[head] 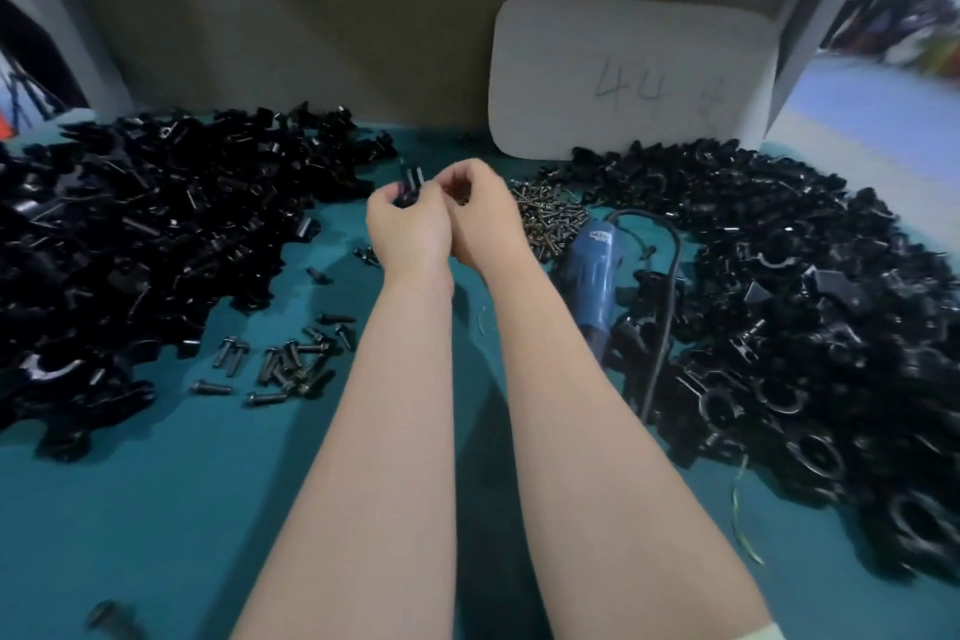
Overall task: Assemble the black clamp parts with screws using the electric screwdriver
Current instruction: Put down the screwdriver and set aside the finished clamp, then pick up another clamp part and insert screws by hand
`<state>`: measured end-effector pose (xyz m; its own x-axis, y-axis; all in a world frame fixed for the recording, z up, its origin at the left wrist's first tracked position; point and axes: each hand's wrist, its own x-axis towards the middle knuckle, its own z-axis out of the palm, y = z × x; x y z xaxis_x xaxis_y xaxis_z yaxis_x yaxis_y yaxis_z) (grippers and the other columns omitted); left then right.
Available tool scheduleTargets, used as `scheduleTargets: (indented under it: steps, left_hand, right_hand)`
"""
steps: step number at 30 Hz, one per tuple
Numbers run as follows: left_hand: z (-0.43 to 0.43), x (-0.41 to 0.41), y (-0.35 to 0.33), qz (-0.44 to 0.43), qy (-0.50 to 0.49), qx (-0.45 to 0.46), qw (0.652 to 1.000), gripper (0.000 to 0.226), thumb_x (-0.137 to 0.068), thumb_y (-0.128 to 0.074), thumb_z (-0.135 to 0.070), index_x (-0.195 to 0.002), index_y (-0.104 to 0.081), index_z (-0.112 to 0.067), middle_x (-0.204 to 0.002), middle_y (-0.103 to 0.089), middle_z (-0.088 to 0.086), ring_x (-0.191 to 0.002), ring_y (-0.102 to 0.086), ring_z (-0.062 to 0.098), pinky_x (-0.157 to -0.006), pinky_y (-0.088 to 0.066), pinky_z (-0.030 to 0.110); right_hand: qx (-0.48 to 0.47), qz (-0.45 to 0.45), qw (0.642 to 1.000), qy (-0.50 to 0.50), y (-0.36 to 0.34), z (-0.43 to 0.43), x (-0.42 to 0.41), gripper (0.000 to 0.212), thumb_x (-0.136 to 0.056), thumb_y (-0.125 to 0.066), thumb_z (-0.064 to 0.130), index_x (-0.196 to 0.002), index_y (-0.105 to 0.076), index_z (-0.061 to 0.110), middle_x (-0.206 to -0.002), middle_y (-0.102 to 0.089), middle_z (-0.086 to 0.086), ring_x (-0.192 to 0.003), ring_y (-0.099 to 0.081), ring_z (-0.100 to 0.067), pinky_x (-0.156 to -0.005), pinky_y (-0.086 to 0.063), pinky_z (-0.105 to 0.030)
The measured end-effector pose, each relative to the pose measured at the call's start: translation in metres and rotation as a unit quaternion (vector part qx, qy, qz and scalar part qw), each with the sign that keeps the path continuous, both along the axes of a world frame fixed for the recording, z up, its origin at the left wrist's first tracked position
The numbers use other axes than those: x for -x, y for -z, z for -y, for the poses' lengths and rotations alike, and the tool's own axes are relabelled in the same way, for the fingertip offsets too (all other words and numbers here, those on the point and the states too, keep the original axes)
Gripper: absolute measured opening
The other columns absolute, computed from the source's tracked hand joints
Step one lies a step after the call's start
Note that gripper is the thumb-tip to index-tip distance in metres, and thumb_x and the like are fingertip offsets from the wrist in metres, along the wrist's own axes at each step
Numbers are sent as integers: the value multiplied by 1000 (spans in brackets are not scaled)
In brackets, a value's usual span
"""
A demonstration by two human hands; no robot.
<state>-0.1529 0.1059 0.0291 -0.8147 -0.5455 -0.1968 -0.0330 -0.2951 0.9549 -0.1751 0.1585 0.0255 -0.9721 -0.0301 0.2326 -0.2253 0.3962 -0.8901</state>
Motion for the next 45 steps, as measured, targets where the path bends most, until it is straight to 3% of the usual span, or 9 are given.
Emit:
scheduleTargets:
  steps: [8, 10, 14, 19, 23, 27, 32, 39, 45]
  left_hand:
    - [29, -7, 21, -4, -152, 69, 986, 24, -91, -63, -18, -114, -56, -21, -120, -55, 1, -114, -56, 23, -97, -48, 34]
    - [23, -6, 19, -24, -167, 98, 981, 26, -92, -62, -25, -117, -56, -19, -114, -54, -3, -118, -53, 24, -99, -43, 32]
    - [-7, -1, 5, -35, -158, 137, 977, 26, -94, -58, -34, -118, -55, -26, -110, -54, -11, -120, -50, 22, -106, -27, 33]
    - [-49, 5, -11, -69, -142, 210, 965, 28, -95, -56, -32, -121, -56, -24, -123, -60, -6, -117, -50, 18, -96, -26, 28]
    - [-84, 23, -25, -122, -18, -31, 992, 22, -97, -57, -18, -117, -58, -9, -101, -59, 2, -84, -56, 14, -78, -50, 24]
    - [-122, 42, -27, -68, 131, -300, 942, 5, -96, -55, -2, -95, -58, 1, -81, -49, 9, -65, -55, 12, -60, -54, 15]
    - [-161, 54, -22, -13, 215, -332, 918, 17, -93, -47, 10, -80, -52, 0, -83, -50, 14, -83, -54, 23, -70, -54, 25]
    - [-172, 57, -18, 16, 251, -282, 926, 15, -93, -54, 0, -79, -51, -3, -77, -52, 10, -68, -55, 17, -69, -53, 25]
    - [-165, 55, -18, 2, 250, -301, 921, 12, -95, -58, -6, -84, -53, -5, -81, -56, 9, -68, -58, 13, -69, -53, 23]
  right_hand:
    - [0, 96, 990, -107, 11, 24, -10, 2, -92, -57, 14, -93, -59, 15, -99, -65, -11, -86, -61, -27, -86, -52, -43]
    - [12, 72, 996, -59, 3, 13, -6, 9, -93, -53, 10, -95, -61, 14, -102, -66, -12, -94, -63, -32, -89, -51, -47]
    - [-4, 29, 990, 136, -10, -37, 6, 23, -93, -47, 14, -113, -59, 14, -117, -61, -7, -105, -55, -24, -83, -42, -29]
    - [-65, 94, 945, 306, -13, -114, 25, 40, -93, -46, 21, -133, -45, 14, -149, -26, -16, -136, -24, -35, -110, -26, -38]
    - [-130, 189, 903, 363, -11, -156, 38, 46, -92, -48, 24, -136, -42, 11, -155, -9, -23, -143, -8, -40, -118, -6, -47]
    - [-126, 222, 886, 387, -8, -180, 52, 49, -92, -51, 25, -138, -40, 11, -156, 10, -25, -144, 5, -42, -117, 2, -49]
    - [-122, 244, 864, 424, -3, -204, 66, 54, -89, -55, 25, -139, -38, 13, -154, 19, -26, -144, 8, -39, -116, -1, -50]
    - [-161, 289, 850, 409, 5, -212, 73, 48, -88, -55, 36, -130, -50, 14, -150, -22, -19, -135, -18, -35, -108, -21, -47]
    - [-195, 289, 850, 394, 7, -206, 72, 40, -89, -54, 33, -124, -55, 14, -147, -29, -16, -134, -20, -35, -108, -20, -48]
